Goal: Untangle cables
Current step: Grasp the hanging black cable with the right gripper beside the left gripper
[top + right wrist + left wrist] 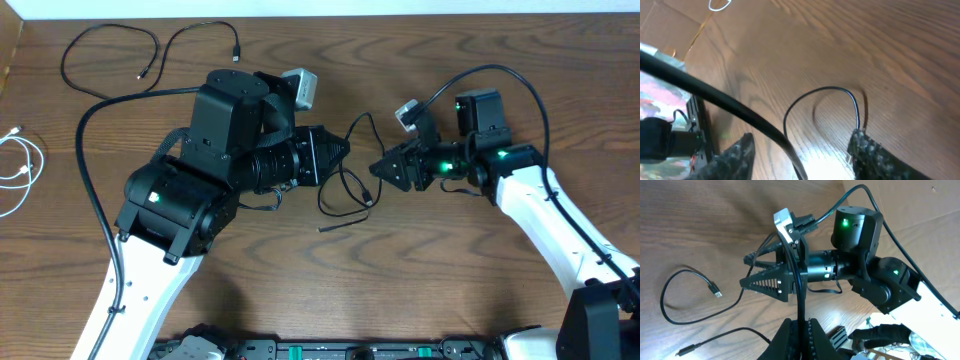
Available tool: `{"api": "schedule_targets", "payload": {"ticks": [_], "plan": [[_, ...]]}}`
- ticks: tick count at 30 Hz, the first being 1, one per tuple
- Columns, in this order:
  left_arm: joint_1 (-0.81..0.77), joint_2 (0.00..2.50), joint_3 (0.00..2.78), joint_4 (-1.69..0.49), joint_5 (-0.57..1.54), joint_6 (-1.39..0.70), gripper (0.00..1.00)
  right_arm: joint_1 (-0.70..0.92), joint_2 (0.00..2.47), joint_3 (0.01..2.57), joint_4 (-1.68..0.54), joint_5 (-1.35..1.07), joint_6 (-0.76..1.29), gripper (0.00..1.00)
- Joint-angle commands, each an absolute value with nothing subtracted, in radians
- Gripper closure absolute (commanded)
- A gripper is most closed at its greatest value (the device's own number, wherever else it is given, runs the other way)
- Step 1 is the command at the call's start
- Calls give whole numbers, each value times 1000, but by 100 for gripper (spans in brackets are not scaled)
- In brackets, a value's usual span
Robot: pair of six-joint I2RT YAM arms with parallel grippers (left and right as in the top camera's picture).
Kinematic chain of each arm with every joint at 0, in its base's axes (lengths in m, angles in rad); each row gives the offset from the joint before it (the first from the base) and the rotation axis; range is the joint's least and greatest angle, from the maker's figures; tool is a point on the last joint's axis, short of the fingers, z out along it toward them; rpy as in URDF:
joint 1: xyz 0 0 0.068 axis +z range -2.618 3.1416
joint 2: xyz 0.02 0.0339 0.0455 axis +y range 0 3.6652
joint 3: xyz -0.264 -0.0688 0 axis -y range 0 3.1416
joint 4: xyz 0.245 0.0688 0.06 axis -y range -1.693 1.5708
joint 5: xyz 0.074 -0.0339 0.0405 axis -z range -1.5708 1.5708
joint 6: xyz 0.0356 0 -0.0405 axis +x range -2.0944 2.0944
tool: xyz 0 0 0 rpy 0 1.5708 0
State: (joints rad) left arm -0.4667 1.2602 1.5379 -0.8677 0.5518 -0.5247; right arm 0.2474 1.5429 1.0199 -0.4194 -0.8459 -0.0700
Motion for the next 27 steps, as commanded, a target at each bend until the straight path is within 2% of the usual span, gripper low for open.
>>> {"api": "schedule_targets", "payload": {"ticks": [1,3,6,9,10,14,18,19,21,22,24,27], "plan": [[-468,1245,1545,-860,569,-538,93,259,1543,1023,-406,-875,-60,53],[-468,1245,1545,-861,569,-538,93,264,1543,1023,-400,-875,-56,57],[-468,1245,1545,-861,568,-537,93,265,1543,1023,-395,-875,-44,78],[-468,1245,1545,-861,568,-537,93,265,1543,1023,-384,-875,-16,96],[-468,1245,1545,-862,568,-537,93,265,1543,1023,-384,-881,-11,99],[-468,1245,1545,-862,557,-536,93,265,1543,1023,-384,-909,-10,99],[-468,1246,1545,-897,453,-537,92,265,1543,1023,-380,-928,33,99],[-468,1246,1545,-910,419,-536,84,265,1543,1023,-381,-939,33,99],[-468,1246,1545,-936,348,-536,57,265,1542,1023,-381,-959,33,99],[-468,1246,1545,-946,320,-531,49,265,1542,1023,-382,-961,32,99],[-468,1246,1545,-959,278,-498,42,265,1542,1023,-382,-961,22,99],[-468,1246,1545,-963,268,-414,42,266,1542,1023,-381,-988,-9,99]]}}
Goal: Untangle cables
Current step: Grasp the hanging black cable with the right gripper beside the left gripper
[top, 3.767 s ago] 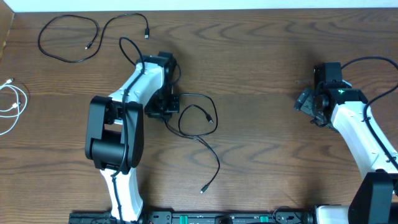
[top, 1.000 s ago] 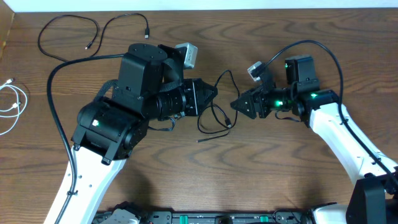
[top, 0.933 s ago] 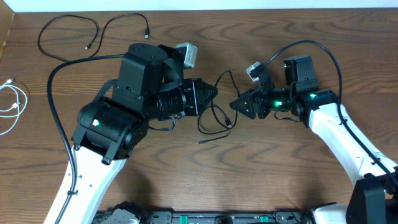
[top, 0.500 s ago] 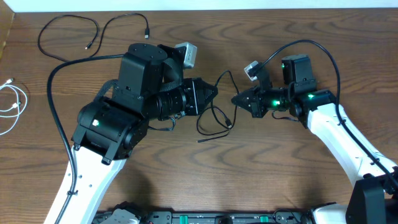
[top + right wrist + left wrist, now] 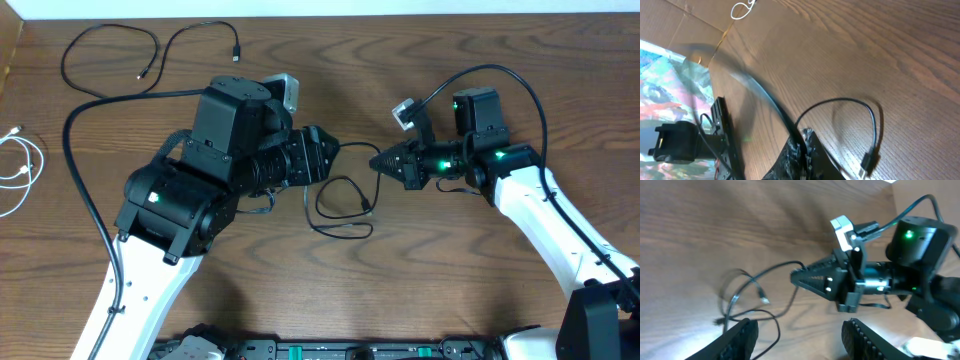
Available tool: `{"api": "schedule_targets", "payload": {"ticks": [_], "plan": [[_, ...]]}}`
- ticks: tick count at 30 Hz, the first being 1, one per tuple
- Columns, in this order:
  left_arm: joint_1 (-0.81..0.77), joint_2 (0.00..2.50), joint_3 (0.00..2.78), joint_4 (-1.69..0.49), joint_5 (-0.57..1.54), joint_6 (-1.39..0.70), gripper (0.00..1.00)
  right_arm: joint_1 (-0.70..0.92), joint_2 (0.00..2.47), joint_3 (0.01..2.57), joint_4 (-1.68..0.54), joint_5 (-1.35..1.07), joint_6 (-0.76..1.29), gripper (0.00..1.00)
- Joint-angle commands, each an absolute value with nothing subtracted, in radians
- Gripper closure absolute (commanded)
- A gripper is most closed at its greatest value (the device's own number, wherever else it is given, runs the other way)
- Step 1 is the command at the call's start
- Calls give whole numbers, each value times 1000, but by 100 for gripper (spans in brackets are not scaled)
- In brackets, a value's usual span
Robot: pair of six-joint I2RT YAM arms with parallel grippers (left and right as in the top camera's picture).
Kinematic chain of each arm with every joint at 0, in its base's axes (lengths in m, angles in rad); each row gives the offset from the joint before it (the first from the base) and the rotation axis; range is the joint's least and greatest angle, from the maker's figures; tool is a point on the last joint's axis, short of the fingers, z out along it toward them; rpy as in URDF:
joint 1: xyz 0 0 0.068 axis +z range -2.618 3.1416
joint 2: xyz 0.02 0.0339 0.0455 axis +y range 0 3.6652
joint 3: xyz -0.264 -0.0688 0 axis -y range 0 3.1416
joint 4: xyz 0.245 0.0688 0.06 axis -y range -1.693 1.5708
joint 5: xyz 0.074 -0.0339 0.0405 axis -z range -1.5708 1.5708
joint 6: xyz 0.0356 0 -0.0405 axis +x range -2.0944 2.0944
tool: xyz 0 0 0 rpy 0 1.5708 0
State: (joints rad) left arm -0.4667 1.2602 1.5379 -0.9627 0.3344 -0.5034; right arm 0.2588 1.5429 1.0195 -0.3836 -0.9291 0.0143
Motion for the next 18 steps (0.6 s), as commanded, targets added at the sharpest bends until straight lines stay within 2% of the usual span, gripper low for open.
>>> {"api": "schedule_targets", "payload": {"ticks": [1,9,16,18], "plan": [[-468,1246,1545,-963,268,-398,42,268,1542,1024,-377,-1008,-19,99],[-468,1268,1545,-962,268,-299,42,271,1518,1029,-328,-1148,-20,99],[-468,1292,1545,-956,267,-51,41,289,1468,1029,-329,-1182,-27,99],[-468,1293,1545,-951,267,-38,41,294,1460,1029,-332,-1193,-31,99]]}}
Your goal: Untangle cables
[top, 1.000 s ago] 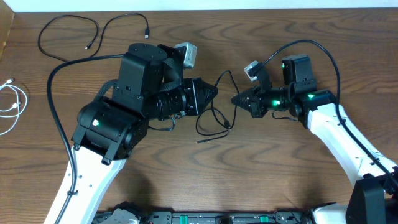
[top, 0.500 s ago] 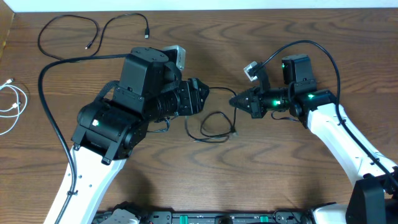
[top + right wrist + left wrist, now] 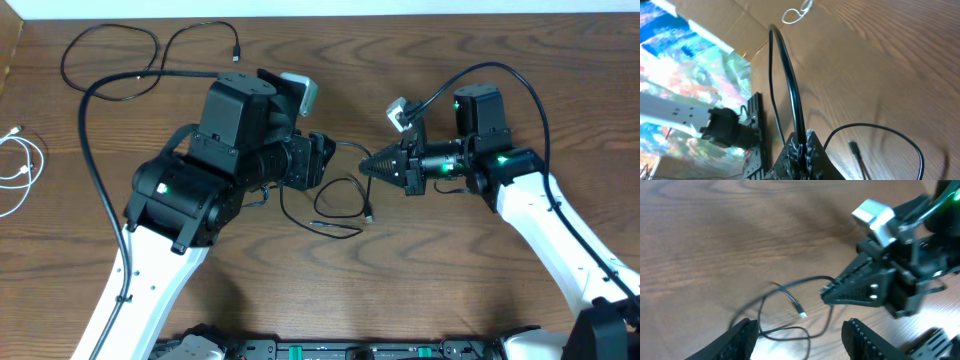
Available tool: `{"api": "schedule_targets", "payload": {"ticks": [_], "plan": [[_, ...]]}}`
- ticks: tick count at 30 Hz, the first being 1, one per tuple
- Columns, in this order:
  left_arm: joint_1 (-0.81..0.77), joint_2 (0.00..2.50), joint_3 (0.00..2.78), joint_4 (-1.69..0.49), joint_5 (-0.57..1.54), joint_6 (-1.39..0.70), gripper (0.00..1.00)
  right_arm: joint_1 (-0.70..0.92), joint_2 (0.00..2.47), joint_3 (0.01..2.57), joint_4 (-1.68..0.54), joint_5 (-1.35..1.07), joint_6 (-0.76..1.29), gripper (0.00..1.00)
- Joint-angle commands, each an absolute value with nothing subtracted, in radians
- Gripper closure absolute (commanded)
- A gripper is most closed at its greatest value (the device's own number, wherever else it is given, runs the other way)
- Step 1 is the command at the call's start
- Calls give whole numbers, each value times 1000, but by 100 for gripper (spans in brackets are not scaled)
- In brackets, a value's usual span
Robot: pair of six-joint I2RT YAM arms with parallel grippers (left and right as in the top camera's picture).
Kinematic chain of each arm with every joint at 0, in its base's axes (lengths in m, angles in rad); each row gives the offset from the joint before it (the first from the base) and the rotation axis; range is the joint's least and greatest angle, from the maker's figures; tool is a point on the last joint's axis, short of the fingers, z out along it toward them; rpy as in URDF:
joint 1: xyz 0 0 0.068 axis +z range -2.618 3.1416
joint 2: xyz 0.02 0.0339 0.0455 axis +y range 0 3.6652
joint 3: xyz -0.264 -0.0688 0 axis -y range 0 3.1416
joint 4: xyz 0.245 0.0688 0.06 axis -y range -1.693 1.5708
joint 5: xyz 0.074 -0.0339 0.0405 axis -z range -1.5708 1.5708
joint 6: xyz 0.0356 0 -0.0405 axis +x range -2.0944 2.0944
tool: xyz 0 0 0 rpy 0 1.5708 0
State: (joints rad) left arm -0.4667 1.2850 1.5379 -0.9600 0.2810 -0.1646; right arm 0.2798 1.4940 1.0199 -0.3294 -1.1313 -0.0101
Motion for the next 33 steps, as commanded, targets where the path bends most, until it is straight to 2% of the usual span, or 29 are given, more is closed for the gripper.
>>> {"api": "schedule_targets", "payload": {"ticks": [1,6,8,10,13,15,21,25,33], "plan": [[-468,1295,1545,-946,268,-112,41,297,1457,1029,-332,-1192,-30,99],[-468,1300,1545,-955,276,-506,41,300,1457,1029,-326,-1181,2,99],[-468,1300,1545,-947,275,-551,41,306,1457,1029,-325,-1182,6,99],[-468,1300,1545,-932,274,-445,41,313,1457,1029,-329,-1182,6,99],[-468,1301,1544,-939,262,-120,41,323,1457,1029,-341,-1196,6,99],[-468,1302,1542,-962,243,14,41,329,1457,1029,-344,-1227,1,99],[-468,1326,1542,-1042,231,218,41,344,1457,1029,-344,-1378,-61,99],[-468,1348,1542,-1050,232,236,41,345,1457,1029,-344,-1436,-62,99],[-468,1352,1542,-1106,419,348,42,359,1457,1029,-339,-1447,-68,99]]}}
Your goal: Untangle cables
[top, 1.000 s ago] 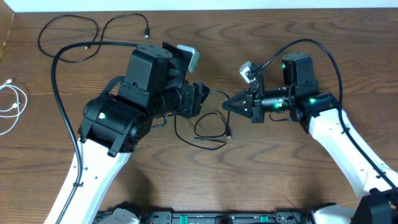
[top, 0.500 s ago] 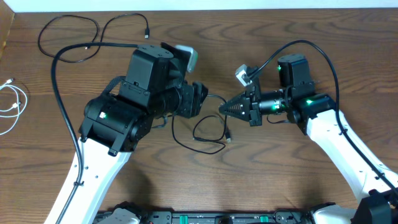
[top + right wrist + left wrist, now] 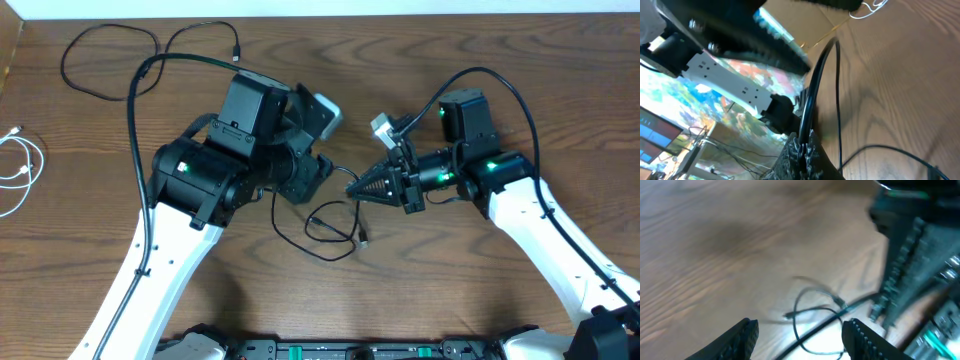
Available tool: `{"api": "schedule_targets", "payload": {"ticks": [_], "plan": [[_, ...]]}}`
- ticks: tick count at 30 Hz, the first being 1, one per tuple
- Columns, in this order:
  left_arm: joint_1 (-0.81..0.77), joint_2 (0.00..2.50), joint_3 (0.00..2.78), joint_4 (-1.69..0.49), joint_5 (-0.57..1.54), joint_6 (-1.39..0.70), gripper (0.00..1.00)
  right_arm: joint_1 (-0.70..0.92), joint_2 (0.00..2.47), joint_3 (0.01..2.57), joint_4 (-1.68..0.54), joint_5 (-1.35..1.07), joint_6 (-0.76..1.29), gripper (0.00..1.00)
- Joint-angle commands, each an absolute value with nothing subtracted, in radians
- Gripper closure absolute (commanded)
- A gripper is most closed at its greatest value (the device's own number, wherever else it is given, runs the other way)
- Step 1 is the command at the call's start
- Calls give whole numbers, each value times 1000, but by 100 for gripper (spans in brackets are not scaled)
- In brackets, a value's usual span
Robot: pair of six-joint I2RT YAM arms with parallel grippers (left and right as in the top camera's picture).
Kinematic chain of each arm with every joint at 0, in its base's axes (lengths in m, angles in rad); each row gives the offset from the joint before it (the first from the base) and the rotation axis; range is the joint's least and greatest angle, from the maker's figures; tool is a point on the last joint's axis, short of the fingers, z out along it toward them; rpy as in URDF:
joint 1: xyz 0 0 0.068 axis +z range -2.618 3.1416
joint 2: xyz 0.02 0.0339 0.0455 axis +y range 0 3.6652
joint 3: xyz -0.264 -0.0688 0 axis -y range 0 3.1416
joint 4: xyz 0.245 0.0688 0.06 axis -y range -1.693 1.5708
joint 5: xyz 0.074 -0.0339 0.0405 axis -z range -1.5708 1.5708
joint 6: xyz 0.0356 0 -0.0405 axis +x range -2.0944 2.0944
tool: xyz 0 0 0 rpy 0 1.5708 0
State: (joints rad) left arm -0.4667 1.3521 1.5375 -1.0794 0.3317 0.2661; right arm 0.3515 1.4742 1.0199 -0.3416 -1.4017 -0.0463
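A thin black cable point(image 3: 363, 240) lies in loose loops on the wooden table between the two arms. My right gripper point(image 3: 352, 190) points left and is shut on one strand of it. In the right wrist view the shut gripper point(image 3: 801, 150) holds the cable point(image 3: 806, 122), which rises away from the fingers. My left gripper point(image 3: 318, 178) hangs open just left of the right one. In the left wrist view the open gripper point(image 3: 802, 340) hangs above the cable point(image 3: 813, 334), with nothing gripped.
A second black cable point(image 3: 63, 62) curls at the far left of the table. A white cable point(image 3: 42, 160) lies at the left edge. The arms' own thick black leads arch over both arms.
My right gripper, still shut on the cable, has moved left and toward the table's front. The left arm has shifted right and turned, and its open gripper now faces the loops from another angle.
First my left gripper was shut on the cable and the right one stood open beside it. Then the left was open and the right was shut on the cable. The right has kept its hold since, and the loops have shifted on the table.
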Motion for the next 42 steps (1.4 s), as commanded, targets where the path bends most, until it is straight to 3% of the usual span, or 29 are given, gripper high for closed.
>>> {"api": "schedule_targets", "payload": {"ticks": [1,15,24,28,37,40,42], "plan": [[-468,1352,1542,-1121,419,366,42,359,1457,1029,-339,-1448,-68,99],[-468,1353,1542,-1151,362,528,42,360,1457,1029,-329,-1563,-68,99],[-465,1353,1542,-1085,313,527,42,381,1457,1029,-344,-1562,-68,99],[-465,1353,1542,-1137,332,527,66,381,1457,1029,-332,-1547,-68,99],[-465,1353,1542,-1151,371,527,68,381,1457,1029,-332,-1562,-57,99],[-465,1353,1542,-1157,385,527,75,381,1457,1029,-332,-1562,-57,99],[-465,1353,1542,-1164,385,527,87,381,1457,1029,-332,-1562,-57,99]]}}
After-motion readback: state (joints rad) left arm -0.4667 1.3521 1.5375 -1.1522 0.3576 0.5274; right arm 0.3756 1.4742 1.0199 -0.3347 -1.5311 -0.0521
